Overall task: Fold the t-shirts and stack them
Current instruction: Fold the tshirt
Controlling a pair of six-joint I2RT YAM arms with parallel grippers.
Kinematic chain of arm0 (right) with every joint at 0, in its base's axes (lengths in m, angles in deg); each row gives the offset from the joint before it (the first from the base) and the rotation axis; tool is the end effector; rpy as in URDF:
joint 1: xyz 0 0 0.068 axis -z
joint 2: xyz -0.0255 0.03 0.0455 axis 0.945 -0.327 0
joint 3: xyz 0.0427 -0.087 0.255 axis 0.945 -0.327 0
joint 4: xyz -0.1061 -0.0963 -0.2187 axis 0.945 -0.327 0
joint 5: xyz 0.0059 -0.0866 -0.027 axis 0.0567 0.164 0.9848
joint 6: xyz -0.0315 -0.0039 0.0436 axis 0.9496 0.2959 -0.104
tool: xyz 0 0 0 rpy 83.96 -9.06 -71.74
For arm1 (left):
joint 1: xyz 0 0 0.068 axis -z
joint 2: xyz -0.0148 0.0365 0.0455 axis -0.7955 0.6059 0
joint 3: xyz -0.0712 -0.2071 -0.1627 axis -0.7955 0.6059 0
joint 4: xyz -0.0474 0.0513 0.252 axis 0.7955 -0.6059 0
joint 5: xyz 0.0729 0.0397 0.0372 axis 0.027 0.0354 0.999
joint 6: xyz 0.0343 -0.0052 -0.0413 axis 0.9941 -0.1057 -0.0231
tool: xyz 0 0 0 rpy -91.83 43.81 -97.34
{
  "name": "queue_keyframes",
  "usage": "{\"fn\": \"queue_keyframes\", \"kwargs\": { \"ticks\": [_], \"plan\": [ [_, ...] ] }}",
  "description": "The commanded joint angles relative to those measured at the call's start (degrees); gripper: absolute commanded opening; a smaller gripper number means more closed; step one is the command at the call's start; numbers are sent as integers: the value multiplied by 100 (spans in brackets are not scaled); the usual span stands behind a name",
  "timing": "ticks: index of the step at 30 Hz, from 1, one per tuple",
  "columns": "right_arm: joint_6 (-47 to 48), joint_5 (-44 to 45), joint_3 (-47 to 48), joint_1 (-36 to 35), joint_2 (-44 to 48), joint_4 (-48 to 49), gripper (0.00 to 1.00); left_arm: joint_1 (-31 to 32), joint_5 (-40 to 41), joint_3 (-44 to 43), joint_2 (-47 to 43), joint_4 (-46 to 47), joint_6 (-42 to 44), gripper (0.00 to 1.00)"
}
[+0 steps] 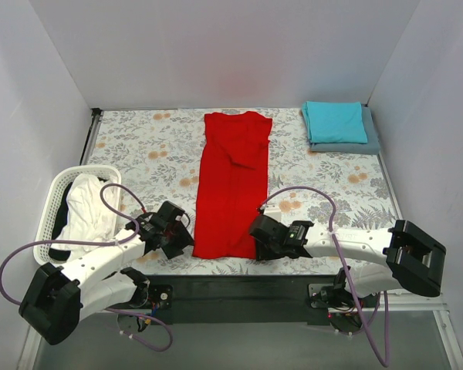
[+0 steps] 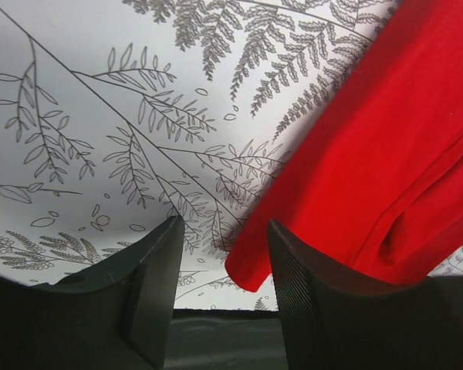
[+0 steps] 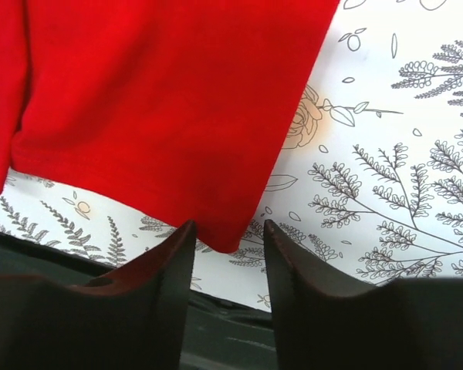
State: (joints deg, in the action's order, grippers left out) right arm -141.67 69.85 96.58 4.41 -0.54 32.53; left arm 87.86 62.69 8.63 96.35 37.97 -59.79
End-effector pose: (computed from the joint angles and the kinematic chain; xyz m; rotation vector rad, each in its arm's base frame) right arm 0.1037 0.2128 0.1722 -0.2164 2.6108 0.3812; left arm 0.1321 -0.0902 0.1587 -1.6598 2.3998 -0.4575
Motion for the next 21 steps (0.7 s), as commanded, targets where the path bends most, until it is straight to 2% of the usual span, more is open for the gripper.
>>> {"fn": "queue_keyframes", "kwargs": {
  "ticks": [1, 5, 8, 11, 18, 21],
  "plan": [
    [-227, 293, -78, -30, -19, 122, 45, 114, -69, 55, 14, 170, -89, 46],
    [-271, 320, -157, -38, 16, 131, 31, 237, -96, 73, 128, 258, -80, 46],
    [-376, 258, -472, -30, 174, 123, 15, 307, -17, 38, 111, 127, -150, 46],
    [-508, 267, -719, -39, 534, 35, 5, 316, 36, 29, -82, -14, -229, 46],
    [-737, 258, -1264, -30, 1413, -132, 2, 325, 10, -296, -170, -296, -204, 47],
    [-728, 241, -1255, -39, 1562, -132, 2, 316, -288, -157, -240, 71, 67, 48]
  ]
}}
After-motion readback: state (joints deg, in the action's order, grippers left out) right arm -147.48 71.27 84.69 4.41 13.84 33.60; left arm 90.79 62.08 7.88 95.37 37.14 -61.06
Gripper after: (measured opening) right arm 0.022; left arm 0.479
